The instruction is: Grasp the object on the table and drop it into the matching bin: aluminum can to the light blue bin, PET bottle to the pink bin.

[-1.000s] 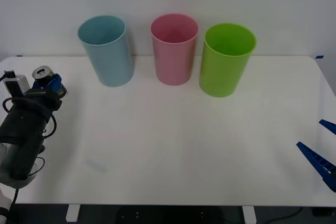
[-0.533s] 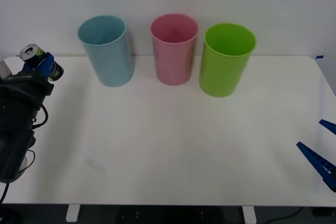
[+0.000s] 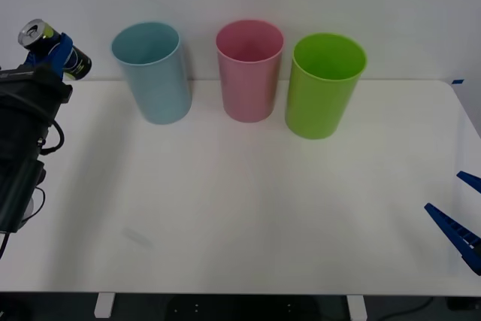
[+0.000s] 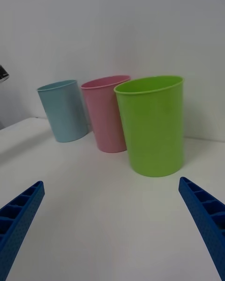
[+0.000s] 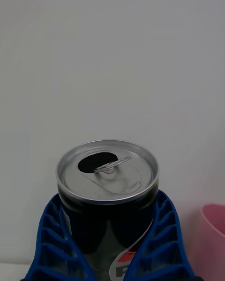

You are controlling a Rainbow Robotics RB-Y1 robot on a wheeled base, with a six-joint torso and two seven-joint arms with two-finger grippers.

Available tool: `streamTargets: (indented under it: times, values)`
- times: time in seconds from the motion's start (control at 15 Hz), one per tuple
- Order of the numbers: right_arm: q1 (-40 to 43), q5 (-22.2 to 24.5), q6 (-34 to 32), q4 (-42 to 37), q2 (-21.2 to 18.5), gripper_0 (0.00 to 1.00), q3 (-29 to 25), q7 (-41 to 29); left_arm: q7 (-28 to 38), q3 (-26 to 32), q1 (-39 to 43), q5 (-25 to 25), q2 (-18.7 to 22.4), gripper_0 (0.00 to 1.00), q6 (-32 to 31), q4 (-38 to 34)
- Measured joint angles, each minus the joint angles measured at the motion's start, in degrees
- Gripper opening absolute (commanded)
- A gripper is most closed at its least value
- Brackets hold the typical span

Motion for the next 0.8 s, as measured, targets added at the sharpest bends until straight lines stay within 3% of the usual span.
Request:
streamTargets:
  times: [0.33, 0.8]
  values:
    - [0.00, 0.00, 0.00, 0.00, 0.00, 1.00, 0.00, 0.00, -0.41, -1.78, -10.53, -4.62, 0.03, 0.00, 0.12, 9.86]
    - [0.00, 0.00, 0.00, 0.00, 0.00, 1.00, 0.00, 0.00, -3.24, -4.97, -28.51, -9.89, -0.06, 0.00, 0.13, 32.37]
